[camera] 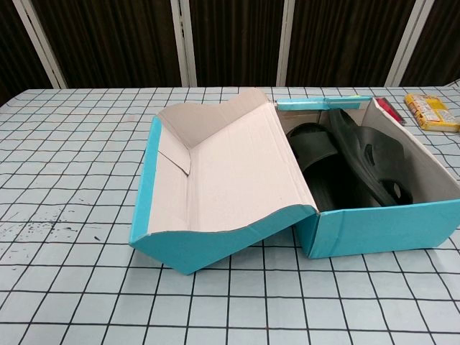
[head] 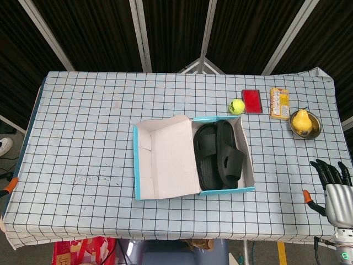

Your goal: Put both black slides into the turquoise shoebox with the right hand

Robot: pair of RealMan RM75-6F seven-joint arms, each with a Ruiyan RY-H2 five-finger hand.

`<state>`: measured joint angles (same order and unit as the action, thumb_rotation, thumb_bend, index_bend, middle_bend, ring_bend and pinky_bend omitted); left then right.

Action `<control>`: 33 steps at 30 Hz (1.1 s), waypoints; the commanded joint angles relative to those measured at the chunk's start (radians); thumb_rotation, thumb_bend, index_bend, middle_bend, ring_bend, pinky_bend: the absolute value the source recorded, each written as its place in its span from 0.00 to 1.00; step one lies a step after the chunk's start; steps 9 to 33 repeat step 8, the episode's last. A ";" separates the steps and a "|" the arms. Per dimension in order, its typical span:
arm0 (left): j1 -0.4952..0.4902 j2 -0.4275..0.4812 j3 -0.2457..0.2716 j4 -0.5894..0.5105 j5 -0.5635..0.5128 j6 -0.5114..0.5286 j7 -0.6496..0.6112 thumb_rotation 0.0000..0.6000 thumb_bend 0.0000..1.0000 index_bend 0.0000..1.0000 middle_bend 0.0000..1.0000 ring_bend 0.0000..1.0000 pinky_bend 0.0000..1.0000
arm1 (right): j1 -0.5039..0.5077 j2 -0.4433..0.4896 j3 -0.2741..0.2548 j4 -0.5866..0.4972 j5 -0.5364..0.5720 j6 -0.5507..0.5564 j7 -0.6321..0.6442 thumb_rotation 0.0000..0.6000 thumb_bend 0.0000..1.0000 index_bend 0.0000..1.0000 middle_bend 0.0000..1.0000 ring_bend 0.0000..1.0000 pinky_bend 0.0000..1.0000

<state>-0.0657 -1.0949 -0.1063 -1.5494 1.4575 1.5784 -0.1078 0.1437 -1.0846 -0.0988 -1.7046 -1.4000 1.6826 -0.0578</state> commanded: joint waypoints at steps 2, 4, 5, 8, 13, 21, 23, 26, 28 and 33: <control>0.009 0.007 -0.006 0.004 -0.005 0.014 -0.014 1.00 0.31 0.01 0.00 0.00 0.00 | -0.059 -0.079 0.007 0.107 -0.033 0.028 -0.039 1.00 0.35 0.19 0.17 0.15 0.00; 0.011 0.008 -0.008 0.008 -0.006 0.017 -0.020 1.00 0.31 0.01 0.00 0.00 0.00 | -0.065 -0.077 0.016 0.105 -0.022 0.022 -0.051 1.00 0.35 0.19 0.17 0.14 0.00; 0.012 0.008 -0.008 0.011 -0.006 0.018 -0.022 1.00 0.31 0.01 0.00 0.00 0.00 | -0.069 -0.075 0.021 0.103 -0.018 0.020 -0.057 1.00 0.35 0.18 0.17 0.14 0.00; 0.014 0.008 -0.004 0.018 -0.007 0.011 -0.023 1.00 0.31 0.01 0.00 0.00 0.00 | -0.081 -0.065 0.034 0.088 -0.009 0.013 -0.047 1.00 0.35 0.19 0.16 0.13 0.00; 0.014 0.008 -0.004 0.018 -0.007 0.011 -0.023 1.00 0.31 0.01 0.00 0.00 0.00 | -0.081 -0.065 0.034 0.088 -0.009 0.013 -0.047 1.00 0.35 0.19 0.16 0.13 0.00; 0.014 0.008 -0.004 0.018 -0.007 0.011 -0.023 1.00 0.31 0.01 0.00 0.00 0.00 | -0.081 -0.065 0.034 0.088 -0.009 0.013 -0.047 1.00 0.35 0.19 0.16 0.13 0.00; 0.014 0.008 -0.004 0.018 -0.007 0.011 -0.023 1.00 0.31 0.01 0.00 0.00 0.00 | -0.081 -0.065 0.034 0.088 -0.009 0.013 -0.047 1.00 0.35 0.19 0.16 0.13 0.00; 0.014 0.008 -0.004 0.018 -0.007 0.011 -0.023 1.00 0.31 0.01 0.00 0.00 0.00 | -0.081 -0.065 0.034 0.088 -0.009 0.013 -0.047 1.00 0.35 0.19 0.16 0.13 0.00; 0.014 0.008 -0.004 0.018 -0.007 0.011 -0.023 1.00 0.31 0.01 0.00 0.00 0.00 | -0.081 -0.065 0.034 0.088 -0.009 0.013 -0.047 1.00 0.35 0.19 0.16 0.13 0.00; 0.014 0.008 -0.004 0.018 -0.007 0.011 -0.023 1.00 0.31 0.01 0.00 0.00 0.00 | -0.081 -0.065 0.034 0.088 -0.009 0.013 -0.047 1.00 0.35 0.19 0.16 0.13 0.00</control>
